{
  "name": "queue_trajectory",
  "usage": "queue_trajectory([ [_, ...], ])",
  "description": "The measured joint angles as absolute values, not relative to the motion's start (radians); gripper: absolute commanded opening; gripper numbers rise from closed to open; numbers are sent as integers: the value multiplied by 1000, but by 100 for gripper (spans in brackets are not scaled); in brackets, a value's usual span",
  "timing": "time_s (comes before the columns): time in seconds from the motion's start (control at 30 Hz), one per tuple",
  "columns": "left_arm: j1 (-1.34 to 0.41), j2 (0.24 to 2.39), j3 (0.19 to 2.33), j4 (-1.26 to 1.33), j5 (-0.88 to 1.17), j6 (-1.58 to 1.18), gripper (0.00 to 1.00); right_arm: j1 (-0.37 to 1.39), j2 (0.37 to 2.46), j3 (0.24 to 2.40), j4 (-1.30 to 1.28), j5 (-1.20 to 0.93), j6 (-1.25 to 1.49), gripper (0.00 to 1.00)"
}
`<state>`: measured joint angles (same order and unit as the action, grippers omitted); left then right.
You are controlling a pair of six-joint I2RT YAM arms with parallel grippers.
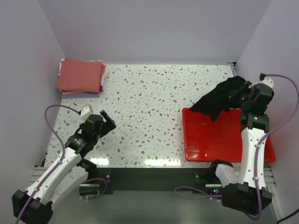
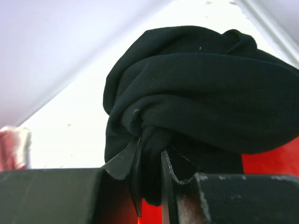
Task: Fold and stack the t-shirts
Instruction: Grab the tshirt from the pile, then move the tshirt to the center of the board
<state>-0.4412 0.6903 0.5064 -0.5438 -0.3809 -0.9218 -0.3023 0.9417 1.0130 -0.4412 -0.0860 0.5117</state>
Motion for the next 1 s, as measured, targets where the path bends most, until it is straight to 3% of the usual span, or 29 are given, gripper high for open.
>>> queue_trajectory([
  [0.17,-441,685,537,-550,-394,-924,100,-202,968,1136,-430,-203,505,0],
  [0.47,-441,601,603,-614,-397,-925,100,287,1159,1281,-328,-220,480,0],
  [0.8,-441,519,605,-653,-339,-922,100,678,1412,1274,-299,51,511,3],
  [1.0,-441,520,548,-636,-266,-922,100,789,1612,1291,-303,196,596,9],
])
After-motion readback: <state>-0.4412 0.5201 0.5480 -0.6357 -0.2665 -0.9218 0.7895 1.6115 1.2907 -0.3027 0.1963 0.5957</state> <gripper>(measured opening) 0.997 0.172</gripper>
